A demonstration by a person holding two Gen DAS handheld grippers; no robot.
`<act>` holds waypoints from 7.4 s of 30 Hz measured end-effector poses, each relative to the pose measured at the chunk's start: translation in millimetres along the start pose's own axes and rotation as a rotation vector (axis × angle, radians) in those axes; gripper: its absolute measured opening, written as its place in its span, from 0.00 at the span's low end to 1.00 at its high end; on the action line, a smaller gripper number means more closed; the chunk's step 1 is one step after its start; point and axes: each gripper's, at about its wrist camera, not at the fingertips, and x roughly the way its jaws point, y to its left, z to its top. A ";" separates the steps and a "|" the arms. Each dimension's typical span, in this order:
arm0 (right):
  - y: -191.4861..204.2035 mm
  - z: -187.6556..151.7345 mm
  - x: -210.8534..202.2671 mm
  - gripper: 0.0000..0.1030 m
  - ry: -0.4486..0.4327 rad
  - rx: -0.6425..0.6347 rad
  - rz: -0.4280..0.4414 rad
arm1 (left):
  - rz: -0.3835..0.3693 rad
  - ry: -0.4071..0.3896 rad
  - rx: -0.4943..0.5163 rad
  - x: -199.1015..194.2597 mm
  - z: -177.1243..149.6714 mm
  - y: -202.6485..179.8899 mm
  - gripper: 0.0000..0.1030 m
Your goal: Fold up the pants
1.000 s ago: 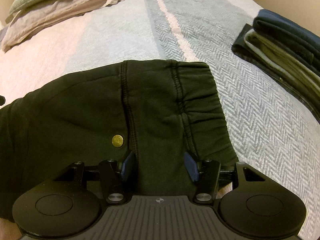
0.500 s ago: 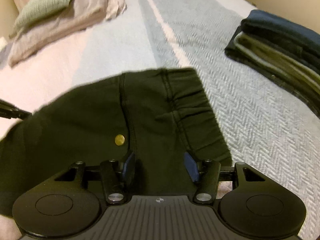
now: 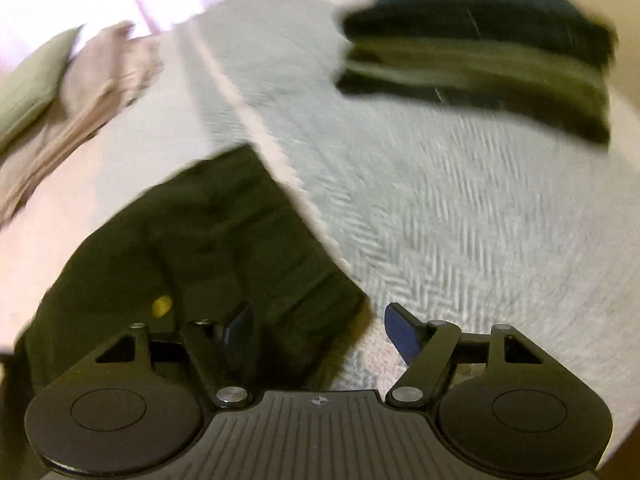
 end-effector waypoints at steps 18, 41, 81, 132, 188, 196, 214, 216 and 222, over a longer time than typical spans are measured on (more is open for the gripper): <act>197.9 -137.9 -106.6 0.68 0.000 0.033 0.089 | 0.235 -0.060 -0.176 -229.8 -210.9 128.0 0.19; 431.0 -257.1 -147.0 0.83 0.049 -0.404 0.109 | 0.393 -0.080 -0.040 -356.6 -353.2 191.7 0.71; 571.0 -353.0 -148.3 0.83 0.096 -0.337 0.083 | 0.216 -0.070 0.582 -324.2 -346.5 242.7 0.89; 589.6 -266.8 -160.7 0.05 -0.129 -0.410 0.296 | -0.026 -0.186 1.471 -261.2 -234.8 179.2 0.15; 257.4 -204.8 -113.8 0.47 -0.075 0.475 0.126 | -0.160 0.085 1.097 -53.5 -50.3 35.3 0.24; 397.5 -250.9 -98.7 0.49 -0.081 0.229 0.212 | -0.261 0.054 1.104 -50.9 -112.8 75.8 0.24; 533.1 -290.8 -59.7 0.72 -0.028 -0.562 -0.225 | -0.224 -0.167 1.600 -79.8 -169.7 99.7 0.58; 538.4 -297.5 -36.2 0.72 0.007 -0.677 -0.261 | -0.225 -0.198 1.714 -71.9 -190.9 100.4 0.62; 529.8 -300.5 -15.6 0.39 -0.014 -0.804 -0.328 | -0.166 -0.320 1.942 -38.0 -221.4 98.6 0.66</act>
